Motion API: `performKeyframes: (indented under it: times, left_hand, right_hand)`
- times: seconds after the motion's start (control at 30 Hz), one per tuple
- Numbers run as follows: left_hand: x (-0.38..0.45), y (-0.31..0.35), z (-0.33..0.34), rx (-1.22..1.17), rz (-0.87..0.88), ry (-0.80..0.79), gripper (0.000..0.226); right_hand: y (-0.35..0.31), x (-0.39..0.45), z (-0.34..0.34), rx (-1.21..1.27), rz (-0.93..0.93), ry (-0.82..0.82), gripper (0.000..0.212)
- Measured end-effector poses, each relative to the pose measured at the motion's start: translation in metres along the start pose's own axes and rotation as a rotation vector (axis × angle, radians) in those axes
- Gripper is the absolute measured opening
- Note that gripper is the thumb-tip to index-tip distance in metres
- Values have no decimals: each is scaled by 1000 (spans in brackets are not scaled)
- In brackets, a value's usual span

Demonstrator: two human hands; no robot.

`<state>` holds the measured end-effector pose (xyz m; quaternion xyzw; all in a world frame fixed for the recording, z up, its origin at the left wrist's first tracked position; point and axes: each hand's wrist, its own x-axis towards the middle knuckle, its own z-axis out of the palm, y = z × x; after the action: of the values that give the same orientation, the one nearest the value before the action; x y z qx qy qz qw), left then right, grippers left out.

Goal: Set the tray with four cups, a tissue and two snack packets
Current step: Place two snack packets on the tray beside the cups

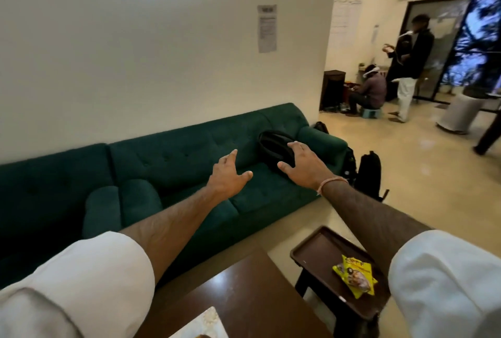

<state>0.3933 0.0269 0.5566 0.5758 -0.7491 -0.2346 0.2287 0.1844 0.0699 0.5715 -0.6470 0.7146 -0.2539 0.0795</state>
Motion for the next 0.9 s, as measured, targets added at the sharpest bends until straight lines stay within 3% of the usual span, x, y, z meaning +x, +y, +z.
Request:
performKeyframes:
  times: [0.3,0.67,0.9]
  left_hand:
    - [89,44,155,-23,-31,-192,81]
    - [133,30,376,-18,-223,-413,79]
    - [152,11,510,2,-301,-558,80]
  right_hand:
    - [170,39,25,-10,166,-103,68]
    - [371,52,113,11,243,-336,61]
    - [490,37,191,58,405,-490,64]
